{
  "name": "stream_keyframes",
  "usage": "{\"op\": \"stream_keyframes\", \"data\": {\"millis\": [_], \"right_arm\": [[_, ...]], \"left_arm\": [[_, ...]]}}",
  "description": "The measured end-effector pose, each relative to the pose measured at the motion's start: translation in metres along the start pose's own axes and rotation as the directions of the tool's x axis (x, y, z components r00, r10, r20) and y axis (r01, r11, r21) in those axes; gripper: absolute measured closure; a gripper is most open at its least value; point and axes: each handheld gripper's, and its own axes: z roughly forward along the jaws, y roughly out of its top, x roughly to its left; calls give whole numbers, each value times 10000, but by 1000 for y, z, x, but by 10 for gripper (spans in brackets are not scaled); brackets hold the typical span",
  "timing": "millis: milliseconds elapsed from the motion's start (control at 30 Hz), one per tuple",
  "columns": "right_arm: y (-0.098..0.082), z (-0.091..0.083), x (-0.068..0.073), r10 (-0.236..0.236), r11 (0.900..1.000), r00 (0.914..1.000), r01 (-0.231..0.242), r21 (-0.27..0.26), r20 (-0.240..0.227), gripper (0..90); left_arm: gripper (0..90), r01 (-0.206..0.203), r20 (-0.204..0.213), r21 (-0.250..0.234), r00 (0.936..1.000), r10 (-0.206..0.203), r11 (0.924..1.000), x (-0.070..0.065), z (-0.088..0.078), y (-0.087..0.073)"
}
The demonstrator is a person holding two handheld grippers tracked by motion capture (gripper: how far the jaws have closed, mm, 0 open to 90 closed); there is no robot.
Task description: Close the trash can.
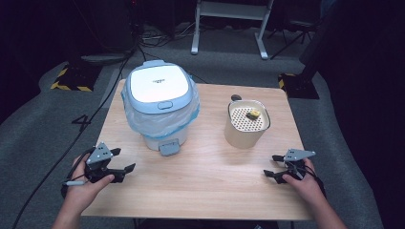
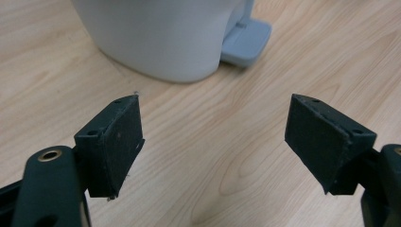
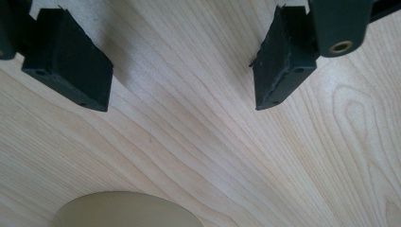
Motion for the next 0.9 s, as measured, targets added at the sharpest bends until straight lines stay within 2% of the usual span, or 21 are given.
{"op": "stream_keyframes", "data": {"millis": [67,133,200,267,300,433,500,600,667,733,867,900], "right_arm": [[0,0,0,-2,10000,10000,2,7,-6,208],[0,0,0,-3,10000,10000,3,-4,0,208],[0,0,0,-3,10000,10000,3,4,-7,208],[0,0,0,5,10000,10000,-5,-4,-14,209],[0,0,0,7,10000,10000,-7,-3,-11,209],[0,0,0,-14,10000,10000,14,0,12,208],[0,0,0,-14,10000,10000,14,0,13,208],[0,0,0,-15,10000,10000,15,-1,13,208],[0,0,0,-12,10000,10000,12,-1,13,208],[0,0,0,-10,10000,10000,10,0,12,208],[0,0,0,-15,10000,10000,15,0,15,208],[0,0,0,-14,10000,10000,14,-3,13,208]], "left_arm": [[200,-156,-179,360,9997,162,9992,0,5,-5],[198,-130,-218,391,9997,139,9992,0,9,-9],[197,-124,-198,451,9997,133,9989,-1,13,-13],[210,2,65,481,10000,-5,9988,-1,17,-15],[214,17,54,489,10000,-20,9988,-1,19,-16],[204,-324,-324,1147,9988,364,9929,-4,30,-21],[204,-60,-165,1254,9998,81,9921,-6,36,-23],[203,-159,-132,1461,9998,180,9891,-8,42,-24],[198,-93,-12,1661,10000,96,9861,-8,46,-25],[193,198,47,1627,9998,-208,9865,-8,48,-27],[176,194,-29,1511,9998,-192,9883,-6,49,-29],[164,265,-39,1352,9996,-262,9905,-5,50,-30]]}}
